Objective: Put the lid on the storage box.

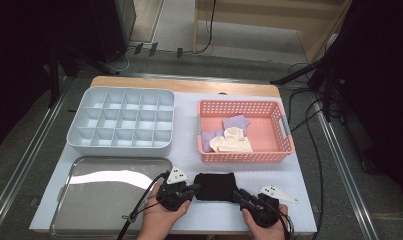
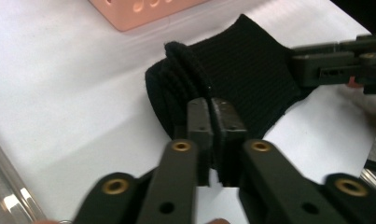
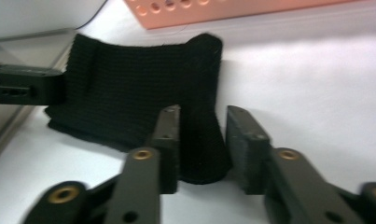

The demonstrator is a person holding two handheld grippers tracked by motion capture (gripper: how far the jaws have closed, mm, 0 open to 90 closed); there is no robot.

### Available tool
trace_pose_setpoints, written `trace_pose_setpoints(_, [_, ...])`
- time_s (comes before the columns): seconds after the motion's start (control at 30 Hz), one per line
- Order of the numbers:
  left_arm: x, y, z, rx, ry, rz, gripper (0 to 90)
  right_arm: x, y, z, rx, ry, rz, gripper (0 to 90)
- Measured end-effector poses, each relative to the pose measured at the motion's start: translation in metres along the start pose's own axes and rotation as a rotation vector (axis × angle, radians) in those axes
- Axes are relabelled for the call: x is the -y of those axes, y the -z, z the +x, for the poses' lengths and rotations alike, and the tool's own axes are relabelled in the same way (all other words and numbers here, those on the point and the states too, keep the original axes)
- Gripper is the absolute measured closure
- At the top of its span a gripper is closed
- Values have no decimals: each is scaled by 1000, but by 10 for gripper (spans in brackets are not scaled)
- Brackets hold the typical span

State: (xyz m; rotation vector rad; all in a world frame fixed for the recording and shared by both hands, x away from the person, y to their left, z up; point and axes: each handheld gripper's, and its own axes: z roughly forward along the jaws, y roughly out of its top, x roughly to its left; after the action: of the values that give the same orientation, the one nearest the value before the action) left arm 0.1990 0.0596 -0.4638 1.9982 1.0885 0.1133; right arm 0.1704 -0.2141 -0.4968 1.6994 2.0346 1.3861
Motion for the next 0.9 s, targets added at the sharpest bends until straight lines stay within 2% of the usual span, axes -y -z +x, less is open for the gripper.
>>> trace_pose_setpoints(0.17, [-7, 6, -3, 15, 15, -59, 743, -2, 3, 2, -9, -1, -13, 802])
trace_pose_setpoints(0.27, [-12, 7, -7, 40, 18, -91, 740, -3, 5, 4, -5, 7, -24, 812])
trace_pose_setpoints(0.33, [-15, 5, -11, 45, 12, -95, 770, -4, 6, 6, -2, 13, -30, 820])
trace_pose_setpoints(0.5, [-18, -10, -22, 104, 9, -56, 877, -8, 11, 12, -13, 44, -64, 826])
trace_pose_setpoints(0.6, [-21, -24, -23, 80, 19, -14, 900, -9, 12, 13, -24, 54, -72, 828])
trace_pose_setpoints(0.67, [-22, -31, -20, 59, 29, 2, 900, -10, 15, 13, -31, 43, -77, 828])
trace_pose_setpoints(0.8, [-20, -41, -16, 34, 41, 31, 900, -11, 19, 15, -52, 60, -100, 829])
trace_pose_setpoints(0.9, [-18, -46, -16, 40, 59, 44, 900, -12, 22, 19, -64, 67, -126, 830])
